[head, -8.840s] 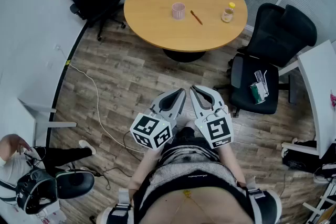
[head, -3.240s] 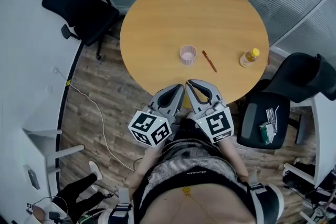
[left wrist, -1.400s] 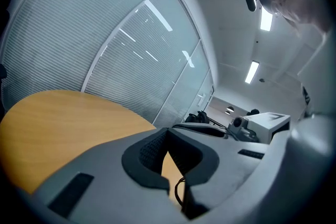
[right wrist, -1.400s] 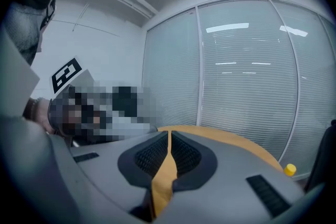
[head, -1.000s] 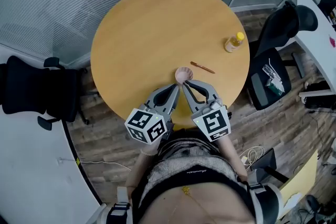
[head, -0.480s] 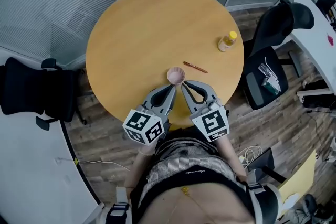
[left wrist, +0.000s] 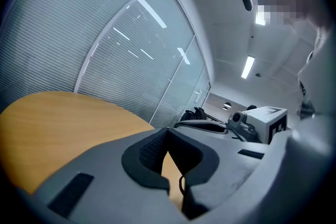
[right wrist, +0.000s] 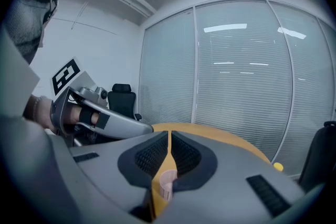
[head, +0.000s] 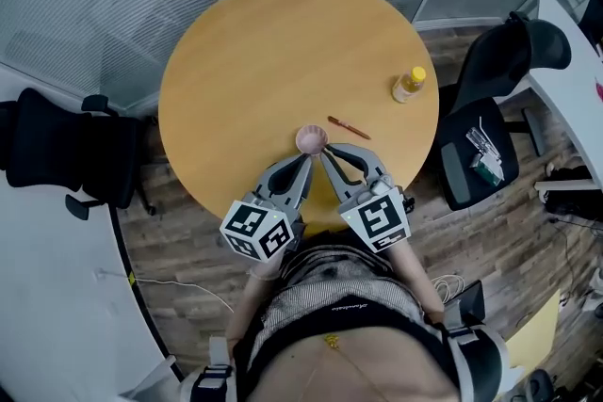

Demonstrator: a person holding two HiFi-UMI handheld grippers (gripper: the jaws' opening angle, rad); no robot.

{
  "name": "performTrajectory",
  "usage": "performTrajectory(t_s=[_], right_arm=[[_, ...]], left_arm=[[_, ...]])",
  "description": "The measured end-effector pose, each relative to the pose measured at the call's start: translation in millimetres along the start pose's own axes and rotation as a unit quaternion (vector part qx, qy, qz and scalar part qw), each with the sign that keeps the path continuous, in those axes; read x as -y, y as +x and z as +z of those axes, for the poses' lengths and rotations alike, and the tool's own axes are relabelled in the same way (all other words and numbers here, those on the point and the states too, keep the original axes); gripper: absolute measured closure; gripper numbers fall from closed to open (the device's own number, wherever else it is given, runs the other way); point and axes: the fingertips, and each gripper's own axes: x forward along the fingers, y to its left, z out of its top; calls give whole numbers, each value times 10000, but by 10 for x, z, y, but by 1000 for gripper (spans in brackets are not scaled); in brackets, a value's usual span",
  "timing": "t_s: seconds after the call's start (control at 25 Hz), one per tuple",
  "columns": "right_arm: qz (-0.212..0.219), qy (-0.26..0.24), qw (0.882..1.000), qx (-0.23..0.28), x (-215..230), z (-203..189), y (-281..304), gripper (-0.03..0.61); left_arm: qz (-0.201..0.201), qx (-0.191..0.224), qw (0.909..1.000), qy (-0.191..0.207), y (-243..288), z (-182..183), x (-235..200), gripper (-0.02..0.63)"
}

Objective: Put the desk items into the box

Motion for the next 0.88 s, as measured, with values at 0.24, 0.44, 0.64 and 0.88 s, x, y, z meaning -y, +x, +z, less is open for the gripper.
performTrajectory(t_s=[0.24, 0.44, 0.64, 0.88], right_arm=[[58, -45, 10000, -26, 34, -32, -30, 546], [-12, -39, 10000, -44, 74, -43, -37, 546], [-21, -29, 9999, -119, 99, -101, -40, 546], [-22, -10, 9998, -179, 99, -156, -29, 546]], left_arm=[[52, 52, 9999, -86, 15, -18, 23, 612], [55, 36, 9999, -88, 22, -35, 23, 612], [43, 6, 9999, -108, 38, -64, 26, 612], [67, -14, 9999, -137, 33, -90, 16, 612]])
